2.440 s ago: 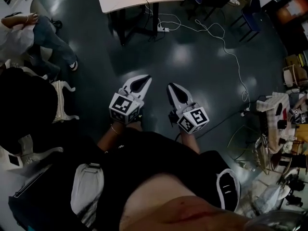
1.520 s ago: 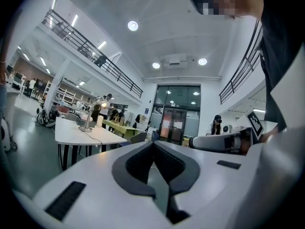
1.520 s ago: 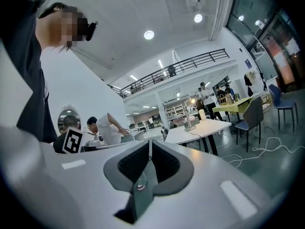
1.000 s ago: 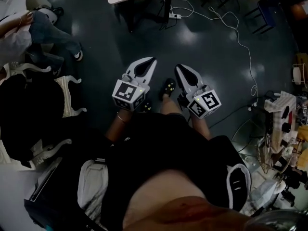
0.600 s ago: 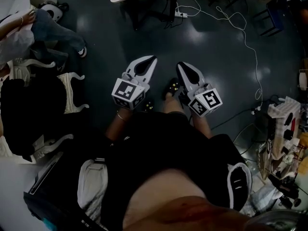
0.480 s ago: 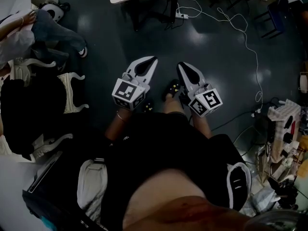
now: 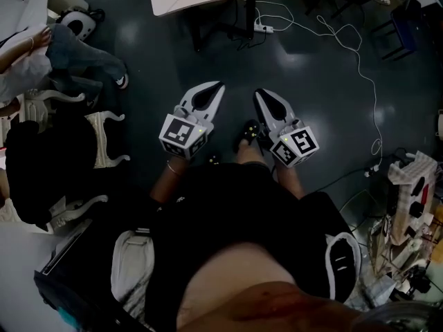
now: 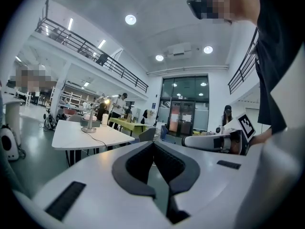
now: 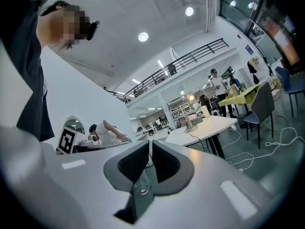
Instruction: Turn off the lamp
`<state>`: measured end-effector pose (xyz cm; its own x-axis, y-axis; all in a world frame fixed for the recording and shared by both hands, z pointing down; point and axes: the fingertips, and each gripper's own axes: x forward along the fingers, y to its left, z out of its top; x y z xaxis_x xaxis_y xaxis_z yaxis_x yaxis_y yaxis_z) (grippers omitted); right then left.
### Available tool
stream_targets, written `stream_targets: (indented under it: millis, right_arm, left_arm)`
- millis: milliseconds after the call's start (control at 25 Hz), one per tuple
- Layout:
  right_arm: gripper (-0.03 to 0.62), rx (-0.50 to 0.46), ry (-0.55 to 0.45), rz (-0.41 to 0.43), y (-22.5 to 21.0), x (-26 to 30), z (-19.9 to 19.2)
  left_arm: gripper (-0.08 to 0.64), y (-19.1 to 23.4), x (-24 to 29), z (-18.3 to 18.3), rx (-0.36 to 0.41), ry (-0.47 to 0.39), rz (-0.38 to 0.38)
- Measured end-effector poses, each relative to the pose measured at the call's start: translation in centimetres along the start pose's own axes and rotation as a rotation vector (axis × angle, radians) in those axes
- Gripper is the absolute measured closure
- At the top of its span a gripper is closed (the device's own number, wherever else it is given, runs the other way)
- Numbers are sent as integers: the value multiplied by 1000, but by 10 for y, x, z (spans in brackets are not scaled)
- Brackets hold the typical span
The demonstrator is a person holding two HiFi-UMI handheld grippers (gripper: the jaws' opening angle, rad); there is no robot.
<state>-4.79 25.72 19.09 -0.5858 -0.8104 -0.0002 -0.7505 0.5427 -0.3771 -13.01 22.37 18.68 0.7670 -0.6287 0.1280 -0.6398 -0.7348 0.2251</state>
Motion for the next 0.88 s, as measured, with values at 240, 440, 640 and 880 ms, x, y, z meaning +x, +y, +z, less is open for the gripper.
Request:
stream_targets:
  millis: [240,440,640,880]
  right_arm:
    - [595,3,-24,-17,-38,-6,9]
    - [595,8,-48,-20,-57,-6,16]
    - [595,17,-35,-27,-80,-10,21]
    - [595,-5,-26,1,-106,1,38]
  left_arm:
    - [554,-4,33,7,32,8,-8]
    - [554,1,57,8,38,16,-11]
    - [554,-5,86,15,50,8,-17]
    - [554,2,116,18,66,8,14]
